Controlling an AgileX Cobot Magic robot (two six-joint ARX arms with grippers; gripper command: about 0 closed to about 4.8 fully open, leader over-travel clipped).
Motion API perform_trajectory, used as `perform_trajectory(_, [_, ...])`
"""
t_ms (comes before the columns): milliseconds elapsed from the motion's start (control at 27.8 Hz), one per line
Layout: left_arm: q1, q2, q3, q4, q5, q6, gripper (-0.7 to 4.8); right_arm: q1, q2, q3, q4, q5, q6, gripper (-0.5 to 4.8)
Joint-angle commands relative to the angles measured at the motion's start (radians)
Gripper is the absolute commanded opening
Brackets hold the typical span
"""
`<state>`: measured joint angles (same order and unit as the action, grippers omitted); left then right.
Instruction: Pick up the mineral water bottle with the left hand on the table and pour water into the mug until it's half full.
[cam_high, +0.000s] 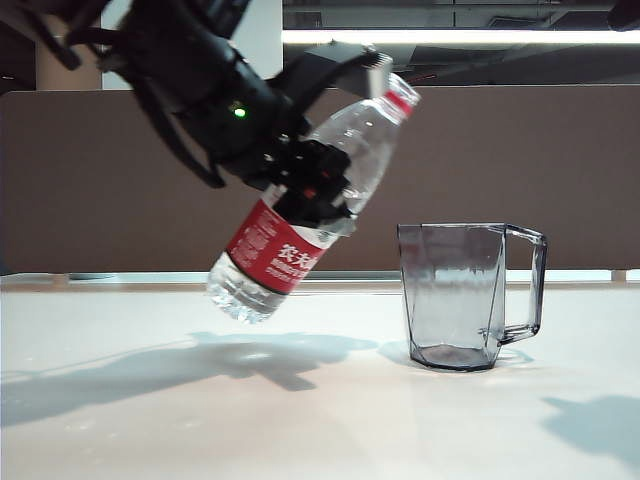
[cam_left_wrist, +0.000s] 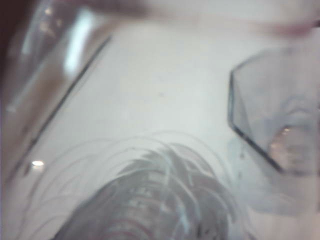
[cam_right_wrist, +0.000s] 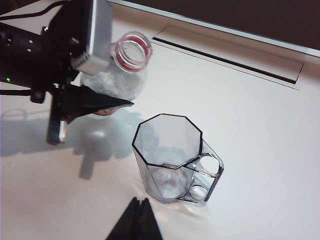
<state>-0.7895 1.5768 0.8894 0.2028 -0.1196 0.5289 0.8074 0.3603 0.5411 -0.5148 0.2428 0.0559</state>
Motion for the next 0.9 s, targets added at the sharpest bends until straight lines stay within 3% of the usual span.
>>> perform_trajectory(36, [-0.006, 0.024, 0.038, 0.044, -0.082, 0.037, 2.15, 0.0, -0.001, 0.005, 0.018, 0.003, 0.003, -0.03])
perform_trajectory(288, [-0.006, 0.04, 0.043, 0.034, -0.086, 0.224, 2.14, 0.0, -0.001, 0.005, 0.018, 0.002, 0.003, -0.03])
perform_trajectory(899, [-0.036, 0.105, 0.047, 0.074, -0.157, 0.336, 2.19, 0.0, -0.001, 0.005, 0.018, 0.002, 0.003, -0.03])
